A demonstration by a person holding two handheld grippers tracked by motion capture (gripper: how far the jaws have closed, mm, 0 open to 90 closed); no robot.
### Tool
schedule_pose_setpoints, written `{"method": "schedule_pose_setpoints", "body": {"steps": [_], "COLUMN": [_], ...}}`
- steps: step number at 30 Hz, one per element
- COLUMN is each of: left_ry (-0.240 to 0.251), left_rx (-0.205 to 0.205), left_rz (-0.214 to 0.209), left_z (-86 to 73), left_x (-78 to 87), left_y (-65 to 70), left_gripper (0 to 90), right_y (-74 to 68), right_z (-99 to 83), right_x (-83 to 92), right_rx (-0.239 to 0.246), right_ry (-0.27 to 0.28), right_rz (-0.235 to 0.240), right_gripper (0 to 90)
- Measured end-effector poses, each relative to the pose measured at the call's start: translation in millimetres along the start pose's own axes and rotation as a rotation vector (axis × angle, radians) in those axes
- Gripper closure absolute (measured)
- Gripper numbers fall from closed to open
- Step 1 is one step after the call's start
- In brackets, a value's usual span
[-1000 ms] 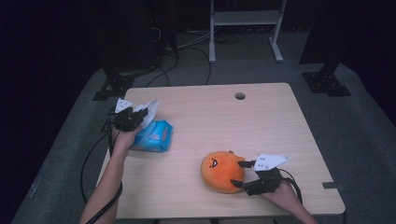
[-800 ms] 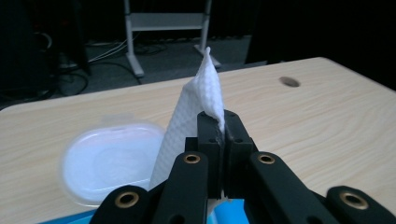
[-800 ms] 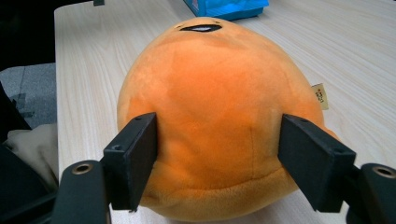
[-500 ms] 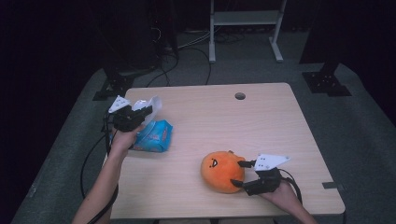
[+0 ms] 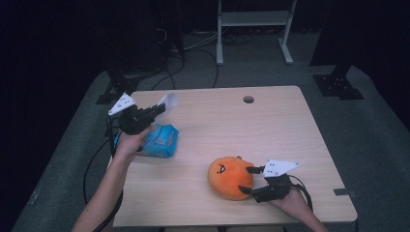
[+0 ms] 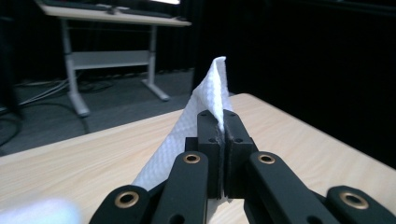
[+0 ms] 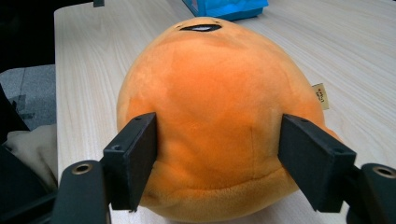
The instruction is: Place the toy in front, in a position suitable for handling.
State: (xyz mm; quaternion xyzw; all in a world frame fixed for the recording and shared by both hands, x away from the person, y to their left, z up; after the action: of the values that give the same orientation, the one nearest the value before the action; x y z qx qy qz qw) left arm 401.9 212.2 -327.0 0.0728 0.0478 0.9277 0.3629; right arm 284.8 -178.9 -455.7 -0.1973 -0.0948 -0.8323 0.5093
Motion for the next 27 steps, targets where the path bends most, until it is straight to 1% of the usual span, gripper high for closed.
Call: {"method": "schedule_pose_setpoints", "body": {"steps": [1,3,6,7,9,11,13,15,16,17,18,19,21,23,24,25,27], "left_ry": [0.007,0.010,0.015,0.012,0.012,0.005,0.000,-0.014,-0.022,-0.029,-0.043,-0.053,-0.066,-0.082,-0.096,-0.108,-0.126], "left_rx": [-0.001,-0.019,-0.008,-0.008,0.009,0.008,0.017,0.012,0.013,0.013,0.006,0.006,0.007,0.000,-0.008,-0.027,-0.038], "left_rz": [-0.022,-0.054,-0.104,-0.114,-0.149,-0.190,-0.224,-0.258,-0.283,-0.299,-0.323,-0.350,-0.380,-0.420,-0.438,-0.455,-0.491], "left_z": [1.3,2.7,2.1,1.3,-2.0,-7.5,-12.6,-19.4,-23.7,-26.4,-30.5,-35.0,-39.1,-44.4,-47.0,-49.4,-54.2], "left_x": [-1.0,-3.6,-8.0,-9.3,-13.8,-19.9,-25.0,-31.6,-35.7,-38.0,-41.5,-45.4,-48.3,-51.3,-52.4,-53.5,-55.6], "left_y": [5.3,15.9,30.2,33.9,44.0,57.2,68.1,81.5,89.7,94.7,102.7,112.5,122.7,136.2,143.0,148.7,159.7], "left_gripper": [88.0,87.9,87.9,87.9,87.9,87.9,87.8,87.8,87.8,87.8,87.7,87.7,87.7,87.6,87.6,87.6,87.6], "right_y": [0.1,0.1,0.1,0.1,0.7,1.2,1.8,2.5,2.7,3.4,4.1,5.6,7.9,9.7,10.4,10.9,11.8], "right_z": [0.1,0.2,0.2,0.2,0.3,1.2,2.1,3.5,4.3,5.8,6.8,8.8,12.8,16.6,19.2,22.0,28.4], "right_x": [0.1,0.3,0.6,0.6,0.9,1.6,2.4,4.1,4.9,6.9,8.5,11.4,17.6,23.2,26.7,30.8,39.4], "right_rx": [0.001,0.001,0.001,-0.002,-0.006,-0.009,-0.009,-0.010,-0.012,-0.011,-0.010,-0.010,-0.003,0.003,0.010,0.015,0.018], "right_ry": [0.000,-0.001,-0.003,0.000,0.000,-0.005,-0.008,-0.008,-0.007,-0.008,-0.005,0.008,0.030,0.047,0.059,0.075,0.113], "right_rz": [0.000,-0.001,-0.001,0.000,0.000,-0.001,-0.001,0.000,0.000,-0.003,-0.007,-0.011,-0.024,-0.034,-0.044,-0.048,-0.048], "right_gripper": [27.6,27.6,27.5,27.4,27.4,27.3,27.0,26.6,26.5,26.5,26.5,26.5,26.5,26.5,26.4,26.4,26.4]}}
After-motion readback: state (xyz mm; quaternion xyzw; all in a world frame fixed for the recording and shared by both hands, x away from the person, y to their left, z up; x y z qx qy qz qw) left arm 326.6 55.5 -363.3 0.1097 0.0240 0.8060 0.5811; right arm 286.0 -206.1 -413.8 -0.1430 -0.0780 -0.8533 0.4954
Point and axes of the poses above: each handheld gripper's, and its own axes: x roughly backward along the jaws, z roughly out of its top, y roughly to its right, the point moved 2 cm from there along -x, roughly forward along the jaws, and after that the axes turned 5 degrees about y, right-handed, at the moved point
